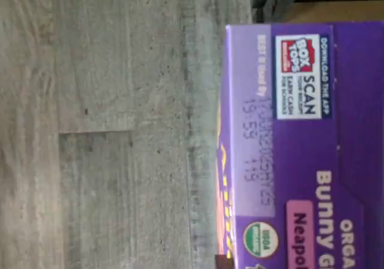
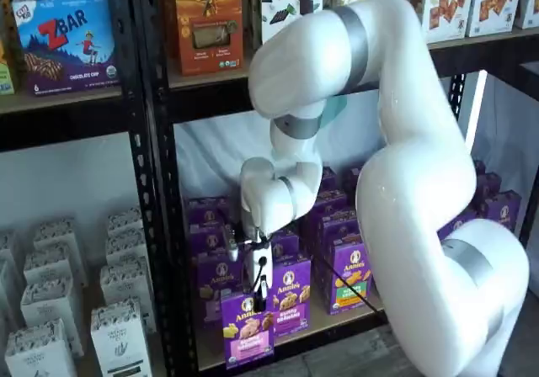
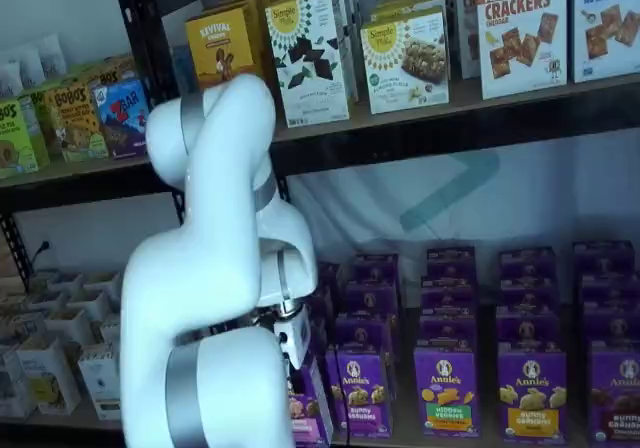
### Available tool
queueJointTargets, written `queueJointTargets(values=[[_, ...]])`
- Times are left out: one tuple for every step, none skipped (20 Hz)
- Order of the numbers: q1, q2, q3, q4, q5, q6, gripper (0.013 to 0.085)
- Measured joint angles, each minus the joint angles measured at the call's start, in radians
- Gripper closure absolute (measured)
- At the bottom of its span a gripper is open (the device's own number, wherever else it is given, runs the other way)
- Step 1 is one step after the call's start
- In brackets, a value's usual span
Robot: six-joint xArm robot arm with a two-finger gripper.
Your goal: Pick up the purple box with a pink patch in the middle, on the bottom shelf, the first box from the left
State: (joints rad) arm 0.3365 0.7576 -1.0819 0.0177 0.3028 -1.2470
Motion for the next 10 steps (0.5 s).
queueJointTargets(values=[[-0.001, -0.017, 0.02, 0.007, -0.003, -0.008, 0.065], [-0.002, -0.033, 0.038, 0.017, -0.004, -0.018, 0.065], [-0.003, -0.05, 0.058, 0.024, -0.007, -0.026, 0.065], [-0.005, -0.067, 0.078, 0.032, -0.011, -0.036, 0.065], [-0.005, -0.085, 0.098, 0.044, -0.014, -0.047, 0.065], [-0.006, -0.102, 0.114, 0.055, -0.012, -0.059, 0.065], [-0.007, -0.121, 0.132, 0.068, -0.008, -0.072, 0.065], [-0.008, -0.137, 0.148, 0.073, -0.003, -0.077, 0.065], [-0.011, -0.157, 0.166, 0.061, -0.001, -0.068, 0.065], [-0.014, -0.173, 0.182, 0.04, -0.001, -0.051, 0.065]])
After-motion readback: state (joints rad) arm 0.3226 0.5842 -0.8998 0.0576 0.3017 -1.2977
